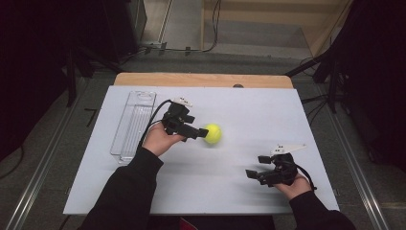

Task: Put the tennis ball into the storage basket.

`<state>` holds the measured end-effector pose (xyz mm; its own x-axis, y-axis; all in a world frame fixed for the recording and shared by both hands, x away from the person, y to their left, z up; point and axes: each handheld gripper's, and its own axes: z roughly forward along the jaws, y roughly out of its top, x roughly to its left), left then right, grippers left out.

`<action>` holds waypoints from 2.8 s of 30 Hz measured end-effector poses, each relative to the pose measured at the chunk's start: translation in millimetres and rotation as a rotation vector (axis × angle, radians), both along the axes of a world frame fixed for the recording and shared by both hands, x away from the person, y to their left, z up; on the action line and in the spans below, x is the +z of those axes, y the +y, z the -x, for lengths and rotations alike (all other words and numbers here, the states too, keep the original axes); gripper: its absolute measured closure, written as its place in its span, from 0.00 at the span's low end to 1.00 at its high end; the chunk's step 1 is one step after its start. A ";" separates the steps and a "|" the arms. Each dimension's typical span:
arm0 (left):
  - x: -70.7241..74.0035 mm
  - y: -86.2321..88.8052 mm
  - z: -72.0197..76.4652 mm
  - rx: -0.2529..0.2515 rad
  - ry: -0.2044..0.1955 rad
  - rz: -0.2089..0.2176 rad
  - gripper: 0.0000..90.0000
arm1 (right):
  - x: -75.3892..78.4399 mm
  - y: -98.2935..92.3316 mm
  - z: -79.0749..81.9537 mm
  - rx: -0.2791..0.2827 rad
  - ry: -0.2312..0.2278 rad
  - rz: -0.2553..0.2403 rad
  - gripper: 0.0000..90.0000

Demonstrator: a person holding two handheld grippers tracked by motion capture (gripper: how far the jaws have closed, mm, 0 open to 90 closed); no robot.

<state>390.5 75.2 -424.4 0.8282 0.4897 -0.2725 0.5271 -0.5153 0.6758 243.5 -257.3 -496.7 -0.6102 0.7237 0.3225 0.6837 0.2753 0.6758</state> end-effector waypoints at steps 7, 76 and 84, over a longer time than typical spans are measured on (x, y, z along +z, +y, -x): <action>0.2 -9.2 -6.9 -0.013 0.010 0.032 0.15 | -0.5 1.0 0.1 0.004 0.001 0.001 0.15; -53.6 -59.6 -25.2 -0.035 0.001 -0.079 0.15 | 0.2 0.8 0.6 0.012 -0.004 0.003 0.15; -62.6 -61.4 -23.6 -0.038 0.018 -0.096 0.15 | 0.0 0.9 0.4 0.014 -0.005 0.003 0.15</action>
<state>414.1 13.8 -487.0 0.8420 0.4826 -0.2413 0.5178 -0.5969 0.6129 243.1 -256.4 -496.6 -0.6221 0.7160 0.3166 0.6761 0.2874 0.6785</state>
